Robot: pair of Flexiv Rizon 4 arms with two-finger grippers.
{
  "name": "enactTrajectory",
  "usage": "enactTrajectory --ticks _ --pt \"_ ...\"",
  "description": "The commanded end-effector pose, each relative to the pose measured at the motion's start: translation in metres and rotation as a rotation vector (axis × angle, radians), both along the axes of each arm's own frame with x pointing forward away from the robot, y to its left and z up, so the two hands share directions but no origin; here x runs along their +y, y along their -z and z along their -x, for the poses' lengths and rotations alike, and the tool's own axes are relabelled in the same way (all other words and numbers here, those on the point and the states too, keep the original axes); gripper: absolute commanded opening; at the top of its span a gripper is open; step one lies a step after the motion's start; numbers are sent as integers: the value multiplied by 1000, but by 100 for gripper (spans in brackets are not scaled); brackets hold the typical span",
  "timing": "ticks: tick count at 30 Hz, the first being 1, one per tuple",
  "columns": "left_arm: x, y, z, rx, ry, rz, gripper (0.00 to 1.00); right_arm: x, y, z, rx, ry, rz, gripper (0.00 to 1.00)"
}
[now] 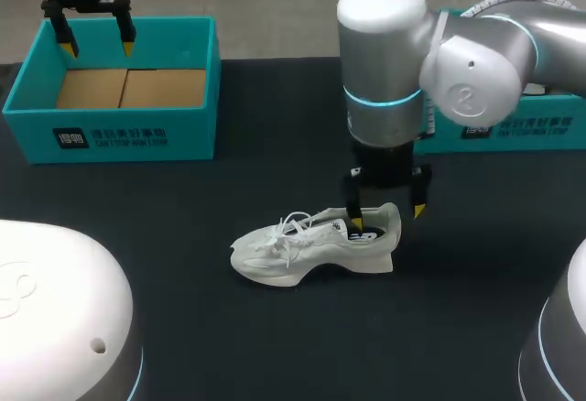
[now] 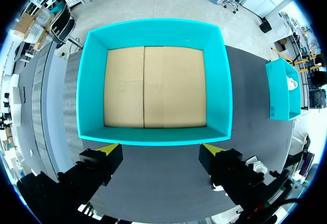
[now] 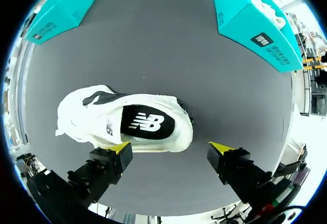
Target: Take the shoe out of the shoebox, open the shoe tongue, remove and reinsert the insole, then place the shoe into the shoebox
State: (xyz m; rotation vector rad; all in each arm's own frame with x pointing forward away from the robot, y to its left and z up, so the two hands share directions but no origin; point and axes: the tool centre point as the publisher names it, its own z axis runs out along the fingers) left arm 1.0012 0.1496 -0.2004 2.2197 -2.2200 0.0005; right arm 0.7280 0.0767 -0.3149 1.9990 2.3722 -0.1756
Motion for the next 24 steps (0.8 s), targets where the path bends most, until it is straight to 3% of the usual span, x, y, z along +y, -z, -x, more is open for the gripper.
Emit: enactTrajectory --ticks 1,3,4,19,23,24 --pt "0 0 0 0 0 -1 100 -16 -34 8 -74 -279 -176 100" --pt "0 0 0 0 0 -1 100 -13 -39 11 -125 -531 -151 100" --pt "0 0 0 0 0 -1 100 -15 -40 10 -124 -584 -118 100" --pt "0 0 0 0 0 -1 100 -15 -40 10 -124 -584 -118 100" --pt "0 0 0 0 0 -1 100 -33 -48 5 -320 -1050 -353 100" --pt "0 0 0 0 0 -1 100 -40 -48 3 -315 -1097 -401 100"
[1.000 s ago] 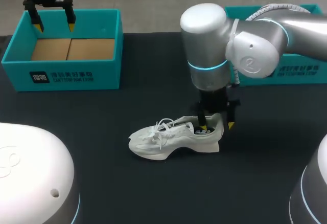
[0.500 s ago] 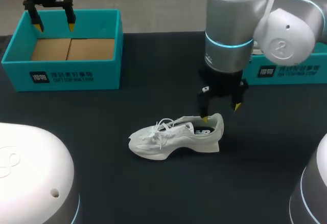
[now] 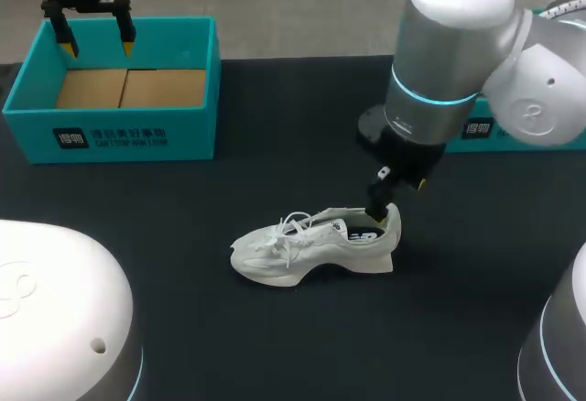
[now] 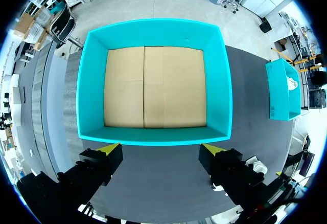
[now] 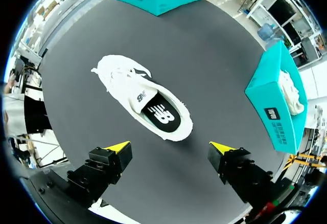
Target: Take the shoe out of the shoebox, open the shoe tongue, remove and reinsert the insole, then place the shoe into the shoebox
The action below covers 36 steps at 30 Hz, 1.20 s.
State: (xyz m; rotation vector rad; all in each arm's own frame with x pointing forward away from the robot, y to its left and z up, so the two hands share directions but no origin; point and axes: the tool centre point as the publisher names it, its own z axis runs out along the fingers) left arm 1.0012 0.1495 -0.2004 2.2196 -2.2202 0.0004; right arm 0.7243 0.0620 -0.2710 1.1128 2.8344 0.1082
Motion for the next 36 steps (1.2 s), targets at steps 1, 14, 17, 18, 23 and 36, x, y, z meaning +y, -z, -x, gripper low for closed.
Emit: enactTrajectory --ticks 1,14,17,18,23,36 --pt "0 0 0 0 0 -1 100 -29 -4 -2 -113 -554 -366 100" --pt "0 0 0 0 0 -1 100 -40 -11 -3 -116 -804 -424 100" --pt "0 0 0 0 0 -1 100 -40 -11 -3 -116 -804 -424 100" --pt "0 0 0 0 0 -1 100 -40 -11 -3 -116 -804 -424 100" --pt "0 0 0 0 0 -1 100 -48 -7 -2 -137 -808 -441 100" --pt "0 0 0 0 0 -1 100 -81 39 -10 -272 -732 -696 100"
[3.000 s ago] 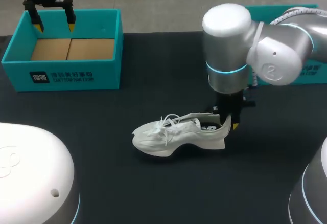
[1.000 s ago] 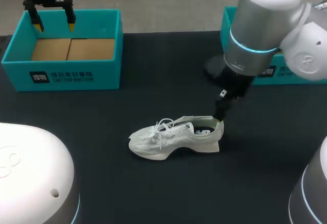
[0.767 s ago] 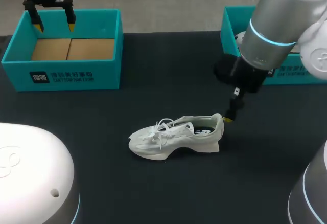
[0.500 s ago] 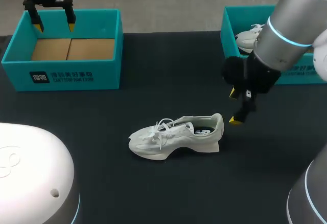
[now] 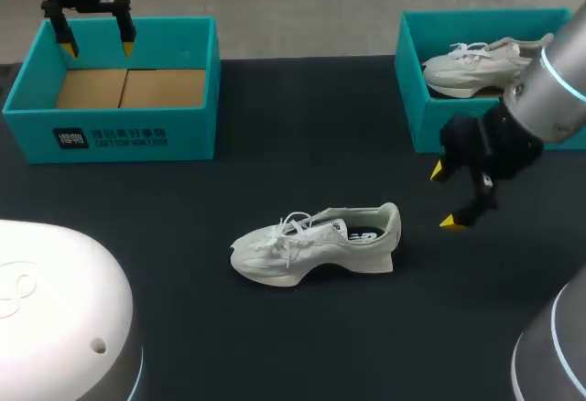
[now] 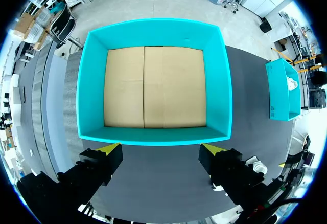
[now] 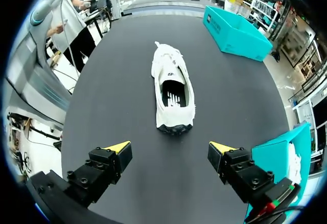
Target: Take the shoe out of the shoebox, open the shoe tongue, remove and reinsert the insole, then place the shoe into the shoebox
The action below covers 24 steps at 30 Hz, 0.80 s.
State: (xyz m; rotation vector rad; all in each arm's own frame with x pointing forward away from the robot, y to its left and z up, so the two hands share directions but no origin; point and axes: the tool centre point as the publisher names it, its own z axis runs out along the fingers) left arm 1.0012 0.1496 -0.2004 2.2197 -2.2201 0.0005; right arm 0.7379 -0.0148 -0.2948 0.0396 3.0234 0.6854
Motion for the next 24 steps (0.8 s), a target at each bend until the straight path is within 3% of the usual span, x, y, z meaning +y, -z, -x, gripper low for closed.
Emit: enactTrajectory --ticks 1,15,24 --pt "0 0 0 0 0 -1 100 -5 18 2 -33 -26 -398 100" --pt "0 0 0 0 0 -1 100 27 66 -6 16 -97 -499 100" --pt "0 0 0 0 0 -1 100 54 72 -4 24 -97 -538 100"
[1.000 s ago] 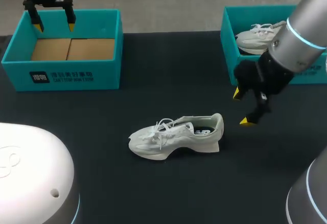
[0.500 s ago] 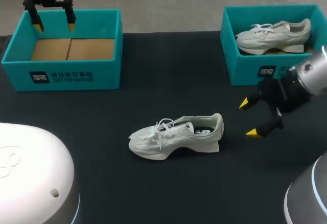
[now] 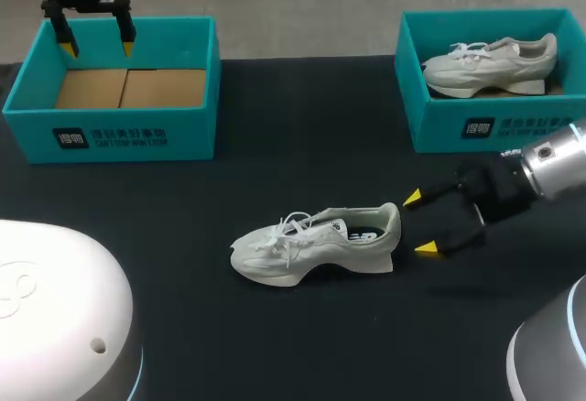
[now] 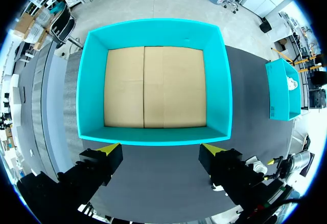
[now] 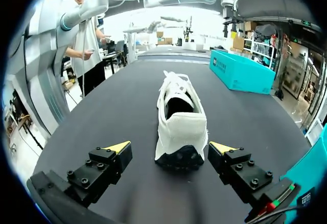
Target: Take the shoe out of the shoebox, open the shoe tongue, remove and reinsert the insole, then place the shoe into the shoebox
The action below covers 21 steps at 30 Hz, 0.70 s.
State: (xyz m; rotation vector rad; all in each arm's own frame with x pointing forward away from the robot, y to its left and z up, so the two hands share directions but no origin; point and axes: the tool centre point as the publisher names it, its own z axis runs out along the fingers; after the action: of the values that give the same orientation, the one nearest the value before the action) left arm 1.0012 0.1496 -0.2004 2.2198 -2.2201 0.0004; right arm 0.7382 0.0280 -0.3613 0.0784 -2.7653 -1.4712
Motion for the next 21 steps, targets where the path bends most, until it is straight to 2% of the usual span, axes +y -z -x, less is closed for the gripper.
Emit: enactTrajectory --ticks 1,7,21 --pt "0 0 0 0 0 -1 100 15 5 -3 5 -8 -18 100" --pt "0 0 0 0 0 -1 100 29 13 5 10 -37 -21 100" --pt "0 0 0 0 0 -1 100 55 31 3 13 -71 -16 100"
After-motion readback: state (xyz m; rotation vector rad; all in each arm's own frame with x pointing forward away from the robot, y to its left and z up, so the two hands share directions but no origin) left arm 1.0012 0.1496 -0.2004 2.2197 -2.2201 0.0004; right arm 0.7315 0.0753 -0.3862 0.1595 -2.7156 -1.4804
